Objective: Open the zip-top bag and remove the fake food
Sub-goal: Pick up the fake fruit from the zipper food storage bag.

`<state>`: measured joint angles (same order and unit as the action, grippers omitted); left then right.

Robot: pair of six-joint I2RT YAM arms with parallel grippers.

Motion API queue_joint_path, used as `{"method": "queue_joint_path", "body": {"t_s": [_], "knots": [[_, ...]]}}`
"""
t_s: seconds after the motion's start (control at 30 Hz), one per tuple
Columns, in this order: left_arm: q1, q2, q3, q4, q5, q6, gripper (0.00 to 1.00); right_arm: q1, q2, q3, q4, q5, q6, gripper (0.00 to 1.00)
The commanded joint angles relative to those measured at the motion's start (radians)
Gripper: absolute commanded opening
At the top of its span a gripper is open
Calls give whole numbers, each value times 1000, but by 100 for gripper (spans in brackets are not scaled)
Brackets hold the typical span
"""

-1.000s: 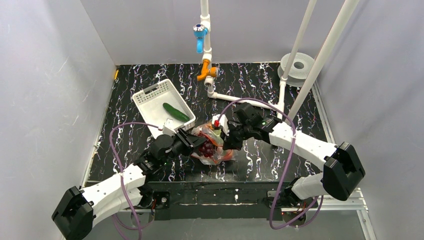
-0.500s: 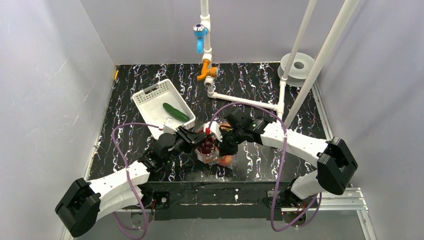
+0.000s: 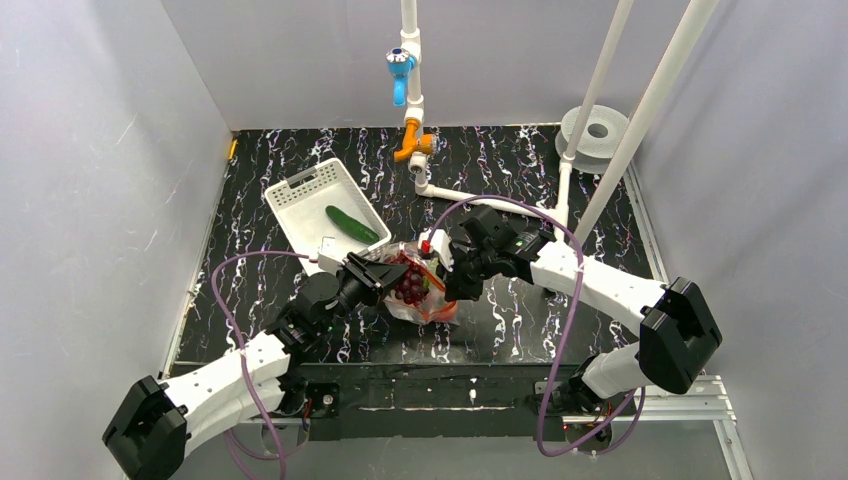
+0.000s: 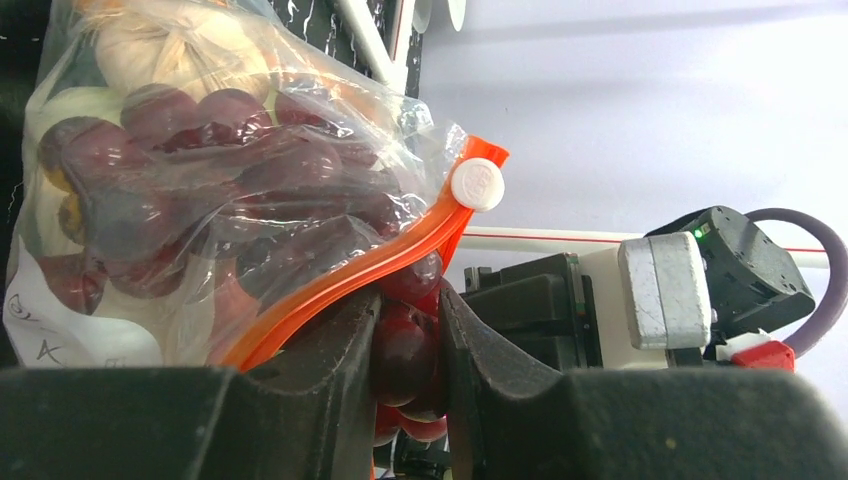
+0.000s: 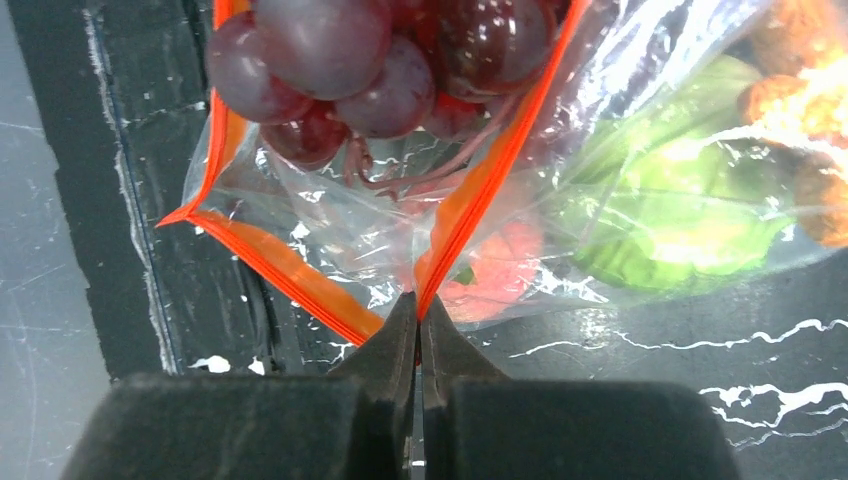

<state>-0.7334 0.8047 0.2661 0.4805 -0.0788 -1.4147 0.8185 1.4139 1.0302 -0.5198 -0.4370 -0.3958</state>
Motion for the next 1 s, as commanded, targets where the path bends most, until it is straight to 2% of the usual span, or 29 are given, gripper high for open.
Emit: {"method": "queue_joint_path", "body": {"t_s": [0.0,0.1,0.23,0.6,0.8,0.97], "knots": [[11,16,-2,121,-53,-28,0,9,-26,30,-59,-132,-1,1],[11,79,-7,196,-66,-58,0,58,-20,27,-62,-105,-16,1],[12,137,14,275,-58,-82,0,79,16,18,-13,12,8,1],[11,28,3,194,-104,-75,0,80,28,8,46,246,13,1],[15,-46,-20,151,-114,-86,0,60,31,19,37,235,21,1],[17,-65,-34,138,-70,-100,0,27,13,30,22,186,36,1]]}}
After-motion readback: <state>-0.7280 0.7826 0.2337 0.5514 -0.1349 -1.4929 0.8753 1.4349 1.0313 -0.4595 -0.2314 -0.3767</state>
